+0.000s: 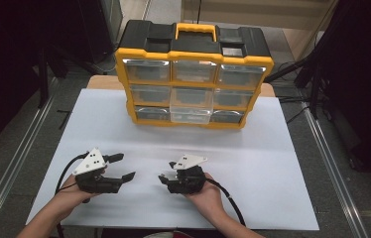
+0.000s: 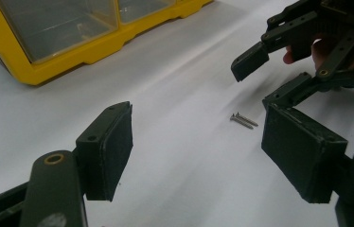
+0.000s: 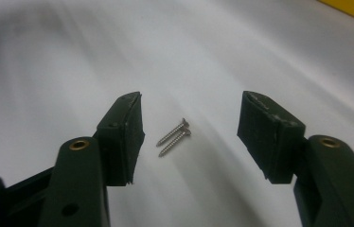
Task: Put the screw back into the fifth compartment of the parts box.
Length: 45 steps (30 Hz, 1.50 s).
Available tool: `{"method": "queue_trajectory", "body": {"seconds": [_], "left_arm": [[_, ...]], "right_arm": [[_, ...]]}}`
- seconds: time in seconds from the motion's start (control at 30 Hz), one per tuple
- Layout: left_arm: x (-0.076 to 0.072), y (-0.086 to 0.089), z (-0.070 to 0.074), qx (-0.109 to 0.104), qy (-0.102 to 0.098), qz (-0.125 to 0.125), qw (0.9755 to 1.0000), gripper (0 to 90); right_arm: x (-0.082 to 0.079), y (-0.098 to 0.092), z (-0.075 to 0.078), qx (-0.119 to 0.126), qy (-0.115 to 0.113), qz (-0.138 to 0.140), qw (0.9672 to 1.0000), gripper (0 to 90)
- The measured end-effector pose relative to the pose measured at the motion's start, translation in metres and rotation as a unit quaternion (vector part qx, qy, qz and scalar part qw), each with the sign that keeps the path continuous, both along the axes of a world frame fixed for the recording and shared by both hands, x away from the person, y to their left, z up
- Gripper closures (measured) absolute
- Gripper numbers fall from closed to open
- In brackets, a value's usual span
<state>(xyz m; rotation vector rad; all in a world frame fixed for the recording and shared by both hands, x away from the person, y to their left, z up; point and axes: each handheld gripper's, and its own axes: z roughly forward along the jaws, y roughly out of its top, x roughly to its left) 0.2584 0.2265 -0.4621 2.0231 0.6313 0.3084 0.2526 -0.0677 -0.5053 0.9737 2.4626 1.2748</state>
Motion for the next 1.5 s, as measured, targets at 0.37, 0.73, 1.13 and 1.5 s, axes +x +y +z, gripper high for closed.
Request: {"method": "queue_trajectory", "body": {"seconds": [0.37, 0.73, 1.13, 1.5], "left_arm": [[0.000, 0.000, 0.000, 0.003, 0.000, -0.002, 1.0000, 25.7], [0.000, 0.000, 0.000, 0.006, 0.000, -0.003, 1.0000, 25.7], [0.000, 0.000, 0.000, 0.006, -0.001, -0.003, 1.0000, 25.7], [0.000, 0.000, 0.000, 0.006, -0.001, -0.004, 1.0000, 25.7]], "right_arm": [[0.001, 0.006, -0.007, -0.022, 0.009, -0.007, 0.9997, 56.3], [0.001, 0.012, -0.010, -0.036, 0.027, -0.003, 0.9990, 71.6], [-0.001, 0.013, -0.011, -0.045, 0.021, -0.012, 0.9987, 86.7], [0.001, 0.012, -0.010, -0.042, 0.028, -0.004, 0.9987, 88.2]]}}
